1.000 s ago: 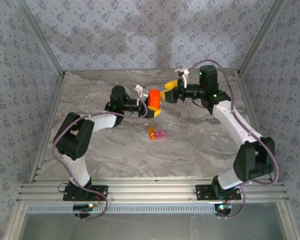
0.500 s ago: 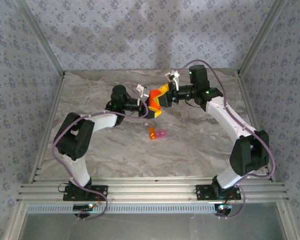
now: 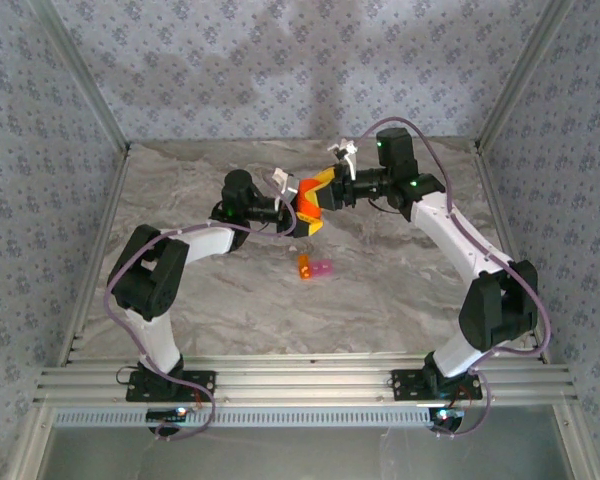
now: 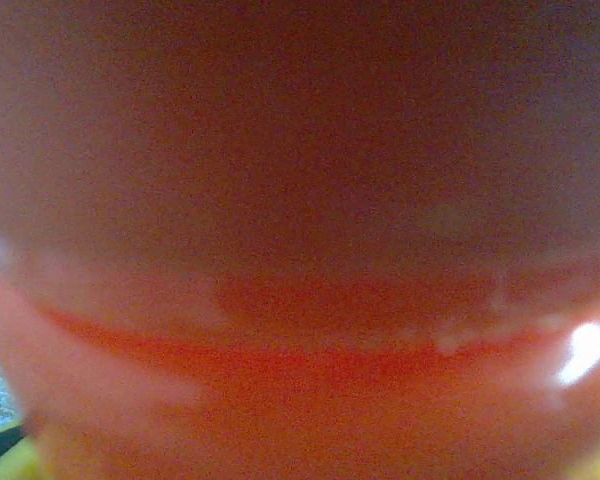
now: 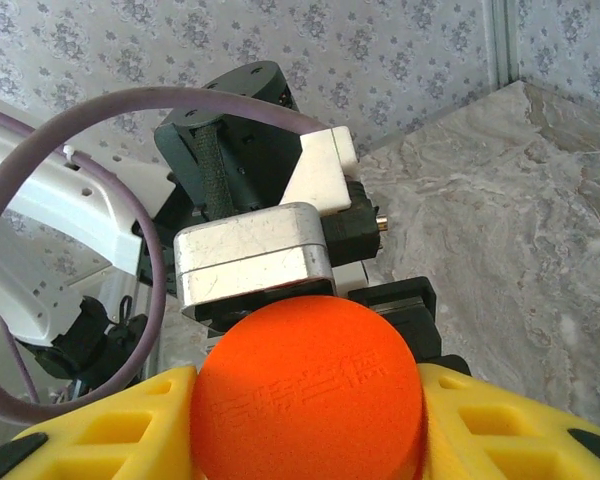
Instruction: Sort the pills into containers
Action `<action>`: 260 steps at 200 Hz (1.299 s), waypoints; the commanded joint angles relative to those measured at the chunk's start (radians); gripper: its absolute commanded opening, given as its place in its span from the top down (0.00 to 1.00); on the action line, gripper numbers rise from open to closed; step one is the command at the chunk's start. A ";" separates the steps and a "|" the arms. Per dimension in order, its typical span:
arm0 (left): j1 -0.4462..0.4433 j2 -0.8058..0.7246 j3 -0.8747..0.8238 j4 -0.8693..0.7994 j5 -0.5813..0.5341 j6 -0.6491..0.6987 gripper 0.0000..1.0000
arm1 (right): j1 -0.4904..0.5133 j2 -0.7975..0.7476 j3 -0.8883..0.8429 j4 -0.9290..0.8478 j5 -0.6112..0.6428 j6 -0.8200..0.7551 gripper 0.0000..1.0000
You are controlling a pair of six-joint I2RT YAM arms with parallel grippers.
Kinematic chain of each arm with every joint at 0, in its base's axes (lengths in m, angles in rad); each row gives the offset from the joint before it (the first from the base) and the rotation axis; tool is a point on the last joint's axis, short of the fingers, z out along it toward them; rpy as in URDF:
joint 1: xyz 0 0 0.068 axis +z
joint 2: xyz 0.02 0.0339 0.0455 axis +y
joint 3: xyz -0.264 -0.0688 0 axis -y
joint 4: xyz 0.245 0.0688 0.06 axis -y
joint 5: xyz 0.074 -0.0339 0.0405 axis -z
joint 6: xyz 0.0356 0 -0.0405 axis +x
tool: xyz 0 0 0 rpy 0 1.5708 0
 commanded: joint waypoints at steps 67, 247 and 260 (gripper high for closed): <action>-0.020 -0.076 -0.041 0.141 -0.229 0.037 1.00 | 0.099 -0.123 -0.420 0.499 0.619 0.405 0.69; 0.018 -0.030 -0.026 0.139 -0.067 -0.007 1.00 | -0.088 -0.100 -0.118 0.137 -0.038 0.096 0.26; 0.018 -0.020 -0.017 0.145 -0.038 -0.026 1.00 | -0.081 -0.078 -0.088 0.099 -0.037 0.071 0.26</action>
